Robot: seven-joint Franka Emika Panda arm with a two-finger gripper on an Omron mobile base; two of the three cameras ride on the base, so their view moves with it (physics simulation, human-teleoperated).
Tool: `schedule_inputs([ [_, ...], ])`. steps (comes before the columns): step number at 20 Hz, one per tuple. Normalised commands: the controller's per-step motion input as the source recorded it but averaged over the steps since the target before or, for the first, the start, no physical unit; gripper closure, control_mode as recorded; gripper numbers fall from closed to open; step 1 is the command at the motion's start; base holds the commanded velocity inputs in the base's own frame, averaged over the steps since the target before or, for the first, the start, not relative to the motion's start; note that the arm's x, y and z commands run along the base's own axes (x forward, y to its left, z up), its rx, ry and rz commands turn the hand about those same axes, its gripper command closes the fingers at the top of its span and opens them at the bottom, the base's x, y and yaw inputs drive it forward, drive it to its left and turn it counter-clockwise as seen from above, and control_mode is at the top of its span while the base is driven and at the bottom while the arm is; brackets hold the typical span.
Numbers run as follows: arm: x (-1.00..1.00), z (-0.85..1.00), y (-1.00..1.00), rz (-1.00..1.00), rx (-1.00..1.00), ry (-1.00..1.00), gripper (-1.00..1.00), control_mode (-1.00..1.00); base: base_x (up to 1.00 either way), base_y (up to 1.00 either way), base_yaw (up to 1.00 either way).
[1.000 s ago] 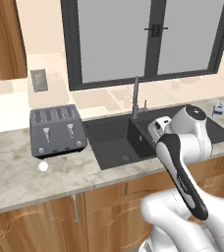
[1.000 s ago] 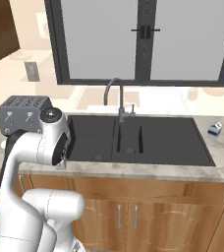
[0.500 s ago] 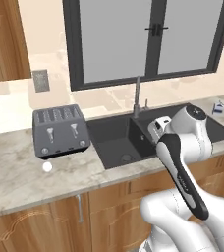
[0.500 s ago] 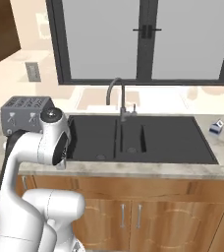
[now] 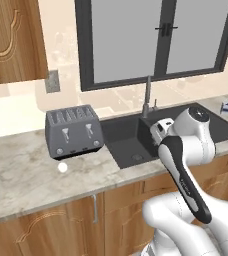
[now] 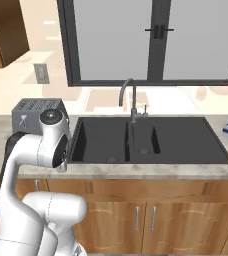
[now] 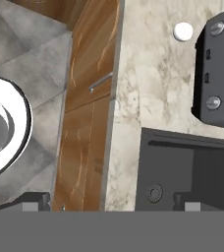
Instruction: Gather the eggs and milk located in the vicinity of the sink area and place them right next to the bowl.
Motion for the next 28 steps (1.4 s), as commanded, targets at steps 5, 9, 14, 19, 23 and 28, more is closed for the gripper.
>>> schedule_inputs([
  [5, 0.0, 0.0, 0.0, 0.0, 0.0, 0.0, -1.0, 1.0, 0.0, 0.32, -0.06],
  [9, 0.0, 0.0, 0.0, 0.0, 0.0, 0.0, -1.0, 1.0, 0.0, 0.39, -0.06],
  [14, 0.0, 0.0, 0.0, 0.0, 0.0, 0.0, -1.0, 1.0, 0.0, 0.49, -0.08],
  [19, 0.0, 0.0, 0.0, 0.0, 0.0, 0.0, -1.0, 1.0, 0.01, 0.47, -0.08],
  [23, 0.0, 0.0, 0.0, 0.0, 0.0, 0.0, -1.0, 1.0, 0.04, 0.46, -0.08],
  [28, 0.0, 0.0, 0.0, 0.0, 0.0, 0.0, -1.0, 1.0, 0.09, 0.49, -0.1],
])
